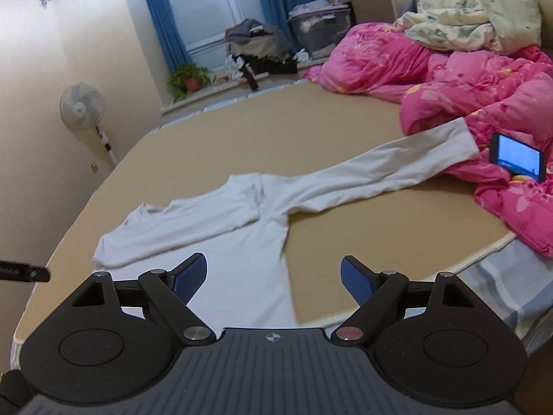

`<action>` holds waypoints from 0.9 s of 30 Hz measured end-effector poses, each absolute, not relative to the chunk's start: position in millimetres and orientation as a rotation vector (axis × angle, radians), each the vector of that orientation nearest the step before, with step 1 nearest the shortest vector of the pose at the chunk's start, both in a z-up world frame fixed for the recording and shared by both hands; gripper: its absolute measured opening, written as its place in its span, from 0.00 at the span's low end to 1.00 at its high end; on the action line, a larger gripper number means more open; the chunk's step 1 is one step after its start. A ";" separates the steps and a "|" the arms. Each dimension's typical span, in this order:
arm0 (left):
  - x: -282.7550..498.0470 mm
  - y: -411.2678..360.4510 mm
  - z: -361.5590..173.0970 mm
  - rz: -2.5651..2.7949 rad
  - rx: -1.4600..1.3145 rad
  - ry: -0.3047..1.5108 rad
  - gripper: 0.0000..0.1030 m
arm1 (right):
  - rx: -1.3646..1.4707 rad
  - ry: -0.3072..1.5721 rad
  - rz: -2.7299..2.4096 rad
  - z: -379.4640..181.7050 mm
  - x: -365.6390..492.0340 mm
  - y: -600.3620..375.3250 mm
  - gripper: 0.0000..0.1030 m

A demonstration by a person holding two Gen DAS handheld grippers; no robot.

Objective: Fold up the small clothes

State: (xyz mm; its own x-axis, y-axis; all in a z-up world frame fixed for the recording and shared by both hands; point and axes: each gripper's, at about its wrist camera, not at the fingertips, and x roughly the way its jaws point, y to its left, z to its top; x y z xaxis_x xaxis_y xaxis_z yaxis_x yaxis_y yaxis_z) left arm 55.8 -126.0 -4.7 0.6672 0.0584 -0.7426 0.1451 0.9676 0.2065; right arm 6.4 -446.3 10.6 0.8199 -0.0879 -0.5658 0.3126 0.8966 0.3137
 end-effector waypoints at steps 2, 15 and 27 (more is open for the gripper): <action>60.1 -130.7 -4.9 -0.037 0.263 0.853 0.99 | 0.434 0.543 -0.240 8.8 9.0 -467.1 0.83; 103.6 -174.9 -31.2 0.010 0.362 0.972 0.99 | 0.652 0.435 -0.680 -83.4 89.3 -695.7 0.85; 121.7 -213.5 -56.7 0.001 0.518 1.000 0.99 | 0.697 0.569 -0.700 -140.7 185.0 -818.6 0.09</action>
